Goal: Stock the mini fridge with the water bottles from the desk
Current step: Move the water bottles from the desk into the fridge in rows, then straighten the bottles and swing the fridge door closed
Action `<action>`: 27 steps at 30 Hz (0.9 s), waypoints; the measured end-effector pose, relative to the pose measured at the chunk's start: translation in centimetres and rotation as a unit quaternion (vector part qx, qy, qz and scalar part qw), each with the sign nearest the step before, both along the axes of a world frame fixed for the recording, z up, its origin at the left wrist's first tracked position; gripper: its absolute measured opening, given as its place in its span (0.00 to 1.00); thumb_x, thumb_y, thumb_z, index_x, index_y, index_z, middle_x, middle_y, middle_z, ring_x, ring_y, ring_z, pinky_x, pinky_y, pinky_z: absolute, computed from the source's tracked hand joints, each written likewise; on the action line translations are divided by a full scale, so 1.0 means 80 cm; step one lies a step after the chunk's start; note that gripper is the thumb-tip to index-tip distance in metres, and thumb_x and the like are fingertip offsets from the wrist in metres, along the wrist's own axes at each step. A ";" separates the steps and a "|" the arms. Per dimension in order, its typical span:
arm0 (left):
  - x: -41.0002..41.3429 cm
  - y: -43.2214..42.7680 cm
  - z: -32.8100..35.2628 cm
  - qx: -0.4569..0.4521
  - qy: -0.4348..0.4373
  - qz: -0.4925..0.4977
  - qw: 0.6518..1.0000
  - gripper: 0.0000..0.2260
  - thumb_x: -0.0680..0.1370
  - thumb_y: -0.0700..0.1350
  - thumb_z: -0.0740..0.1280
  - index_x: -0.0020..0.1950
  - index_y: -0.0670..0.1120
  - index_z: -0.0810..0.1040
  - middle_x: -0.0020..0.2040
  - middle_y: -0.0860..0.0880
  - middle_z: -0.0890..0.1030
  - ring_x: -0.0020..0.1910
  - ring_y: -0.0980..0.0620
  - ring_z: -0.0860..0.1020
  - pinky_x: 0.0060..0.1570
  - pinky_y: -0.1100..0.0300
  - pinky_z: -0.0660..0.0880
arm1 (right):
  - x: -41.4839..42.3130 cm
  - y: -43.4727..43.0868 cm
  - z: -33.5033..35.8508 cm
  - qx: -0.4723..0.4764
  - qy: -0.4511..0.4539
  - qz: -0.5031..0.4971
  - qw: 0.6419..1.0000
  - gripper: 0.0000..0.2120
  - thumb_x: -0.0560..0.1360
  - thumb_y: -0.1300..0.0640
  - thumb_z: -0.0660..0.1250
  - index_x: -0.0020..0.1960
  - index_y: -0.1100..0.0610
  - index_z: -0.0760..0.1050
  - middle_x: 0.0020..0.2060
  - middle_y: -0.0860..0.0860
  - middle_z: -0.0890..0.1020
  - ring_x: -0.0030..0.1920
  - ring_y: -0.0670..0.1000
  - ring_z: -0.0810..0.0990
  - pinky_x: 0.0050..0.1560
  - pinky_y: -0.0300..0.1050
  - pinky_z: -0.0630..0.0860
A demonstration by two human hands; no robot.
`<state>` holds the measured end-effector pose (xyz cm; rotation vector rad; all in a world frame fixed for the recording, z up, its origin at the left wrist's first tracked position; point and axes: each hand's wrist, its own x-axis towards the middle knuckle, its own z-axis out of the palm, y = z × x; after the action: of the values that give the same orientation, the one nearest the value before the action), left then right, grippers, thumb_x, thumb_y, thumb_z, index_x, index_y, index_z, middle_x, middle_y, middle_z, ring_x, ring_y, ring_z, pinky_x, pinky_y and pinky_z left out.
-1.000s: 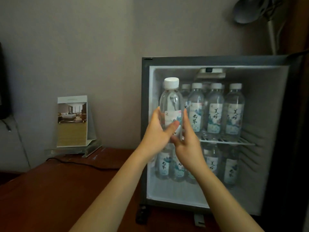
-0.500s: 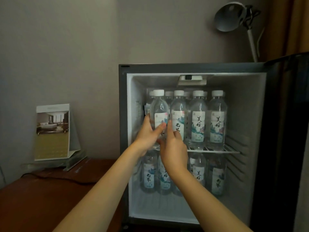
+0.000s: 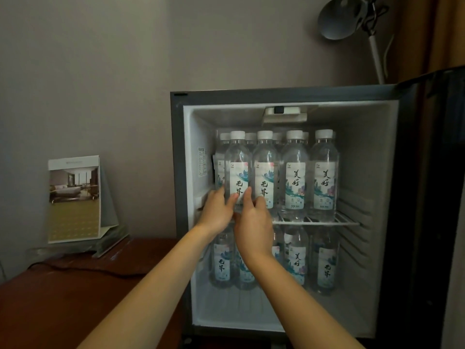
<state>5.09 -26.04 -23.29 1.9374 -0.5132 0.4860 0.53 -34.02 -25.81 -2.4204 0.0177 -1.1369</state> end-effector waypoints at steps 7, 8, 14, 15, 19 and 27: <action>-0.014 0.001 0.007 0.023 0.048 -0.015 0.998 0.16 0.81 0.46 0.57 0.69 0.46 0.68 0.65 0.47 0.75 0.64 0.49 0.73 0.65 0.50 0.69 | -0.005 -0.002 0.003 0.009 0.033 0.006 0.999 0.28 0.79 0.60 0.59 0.76 0.57 0.51 0.64 0.58 0.68 0.59 0.58 0.73 0.53 0.51 0.75; -0.016 0.002 0.007 0.028 0.057 -0.018 0.998 0.17 0.81 0.45 0.58 0.70 0.47 0.68 0.65 0.48 0.75 0.65 0.49 0.72 0.65 0.51 0.69 | -0.009 -0.003 0.006 0.011 0.049 0.005 0.999 0.29 0.78 0.61 0.60 0.75 0.57 0.52 0.64 0.58 0.68 0.59 0.58 0.73 0.53 0.51 0.75; -0.041 0.004 -0.003 -0.011 0.060 0.015 0.998 0.19 0.80 0.40 0.59 0.71 0.48 0.64 0.61 0.53 0.71 0.58 0.54 0.72 0.57 0.58 0.72 | -0.047 -0.025 0.011 0.054 0.028 0.064 0.996 0.18 0.76 0.65 0.60 0.66 0.60 0.70 0.60 0.58 0.73 0.54 0.61 0.77 0.51 0.51 0.76; -0.050 0.007 -0.005 -0.037 0.055 0.017 0.998 0.20 0.80 0.39 0.59 0.71 0.47 0.63 0.59 0.52 0.71 0.54 0.56 0.72 0.52 0.62 0.72 | -0.056 -0.032 0.009 0.065 0.020 0.066 0.996 0.16 0.77 0.64 0.61 0.64 0.60 0.73 0.59 0.57 0.74 0.53 0.59 0.78 0.51 0.49 0.75; -0.080 0.027 -0.020 -0.139 0.053 0.027 0.988 0.15 0.79 0.37 0.61 0.66 0.42 0.69 0.53 0.48 0.77 0.44 0.54 0.77 0.43 0.64 0.75 | -0.094 -0.074 -0.009 0.094 -0.003 0.047 0.994 0.15 0.80 0.53 0.59 0.40 0.59 0.77 0.39 0.52 0.75 0.37 0.51 0.73 0.39 0.43 0.66; -0.171 0.015 -0.056 -0.181 0.073 -0.027 0.980 0.12 0.82 0.42 0.57 0.43 0.41 0.75 0.31 0.47 0.74 0.27 0.55 0.73 0.25 0.68 0.72 | -0.186 -0.140 -0.063 0.177 -0.042 0.020 0.983 0.21 0.80 0.52 0.57 0.42 0.67 0.79 0.36 0.59 0.81 0.40 0.56 0.79 0.43 0.53 0.74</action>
<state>-8.55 -24.87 -27.79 1.5910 -0.3533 0.3691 -14.36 -45.25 -30.84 -2.0494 0.1331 -1.1108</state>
